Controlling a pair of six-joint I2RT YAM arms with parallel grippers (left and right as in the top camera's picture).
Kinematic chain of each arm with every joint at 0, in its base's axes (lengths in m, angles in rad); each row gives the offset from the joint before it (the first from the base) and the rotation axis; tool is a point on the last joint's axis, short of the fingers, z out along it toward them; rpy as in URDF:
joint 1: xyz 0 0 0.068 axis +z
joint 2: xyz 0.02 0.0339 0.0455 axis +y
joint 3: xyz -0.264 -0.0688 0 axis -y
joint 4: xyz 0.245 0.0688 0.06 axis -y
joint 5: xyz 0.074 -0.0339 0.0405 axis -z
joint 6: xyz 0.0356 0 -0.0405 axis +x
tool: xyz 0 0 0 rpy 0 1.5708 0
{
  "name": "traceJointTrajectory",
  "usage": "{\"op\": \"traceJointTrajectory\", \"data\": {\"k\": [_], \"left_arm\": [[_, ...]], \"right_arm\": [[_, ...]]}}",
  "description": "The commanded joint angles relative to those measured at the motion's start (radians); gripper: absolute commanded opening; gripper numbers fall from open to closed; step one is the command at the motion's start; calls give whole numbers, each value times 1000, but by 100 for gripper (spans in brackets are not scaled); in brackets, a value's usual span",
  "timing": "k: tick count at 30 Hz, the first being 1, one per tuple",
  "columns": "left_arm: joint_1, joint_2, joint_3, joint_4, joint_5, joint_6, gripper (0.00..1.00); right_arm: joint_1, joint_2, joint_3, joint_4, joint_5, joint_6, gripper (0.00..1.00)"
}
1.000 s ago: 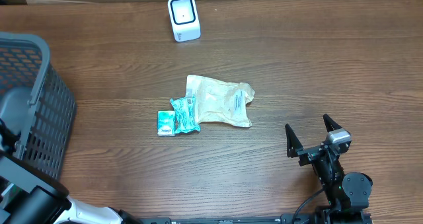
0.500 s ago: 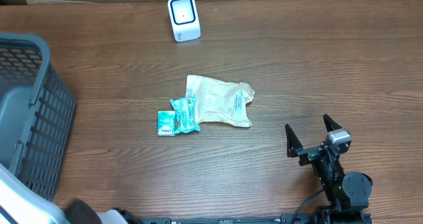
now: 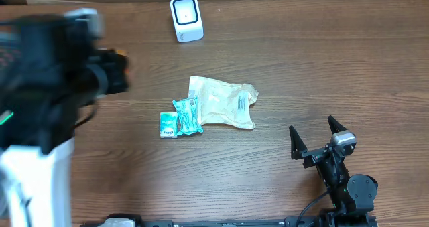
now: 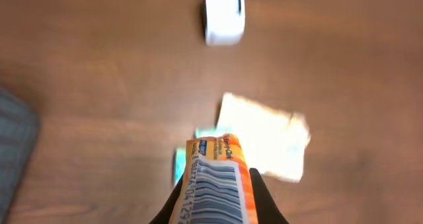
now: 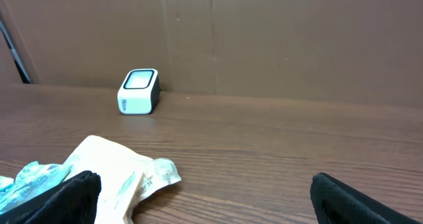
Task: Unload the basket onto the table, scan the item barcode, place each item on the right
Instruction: 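Carry the orange box out and set it above the green pack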
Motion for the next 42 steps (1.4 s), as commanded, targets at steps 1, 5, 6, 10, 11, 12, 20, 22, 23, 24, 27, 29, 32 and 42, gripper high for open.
{"op": "traceJointTrajectory", "data": {"k": [1, 5, 6, 10, 11, 12, 20, 22, 23, 24, 27, 29, 32, 42], "left_arm": [[-116, 79, -118, 11, -142, -84, 4], [-195, 185, -242, 37, -235, -144, 4], [-204, 216, -269, 43, -269, -159, 4], [-215, 341, -352, 58, -396, -230, 4], [-215, 370, -366, 59, -411, -241, 4], [-215, 403, -378, 59, -431, -253, 4], [-255, 599, -393, 77, -489, -285, 46], [-274, 605, -393, 77, -505, -285, 62], [-282, 605, -393, 77, -514, -285, 69], [-290, 601, -390, 76, -528, -285, 76], [-308, 591, -366, 59, -552, -285, 82], [-309, 579, -322, 21, -551, -294, 82], [-306, 539, -232, -46, -552, -299, 83], [-181, 209, 77, -137, -574, -253, 86]], "right_arm": [[-6, -1, -7, 3, 6, 4, 100], [-6, -1, -7, 3, 7, 4, 100], [-6, -1, -7, 3, 7, 4, 100], [-6, -1, -7, 3, 6, 4, 100], [-6, -1, -7, 3, 6, 4, 100], [-6, -1, -7, 3, 7, 4, 100], [-6, -1, -7, 3, 6, 4, 100], [-6, -1, -7, 3, 6, 4, 100], [-6, -1, -7, 3, 6, 4, 100], [-6, -1, -7, 3, 6, 4, 100], [-6, -1, -7, 3, 6, 4, 100], [-6, -1, -7, 3, 6, 4, 100], [-6, -1, -7, 3, 6, 4, 100], [-6, -1, -7, 3, 6, 4, 100]]}}
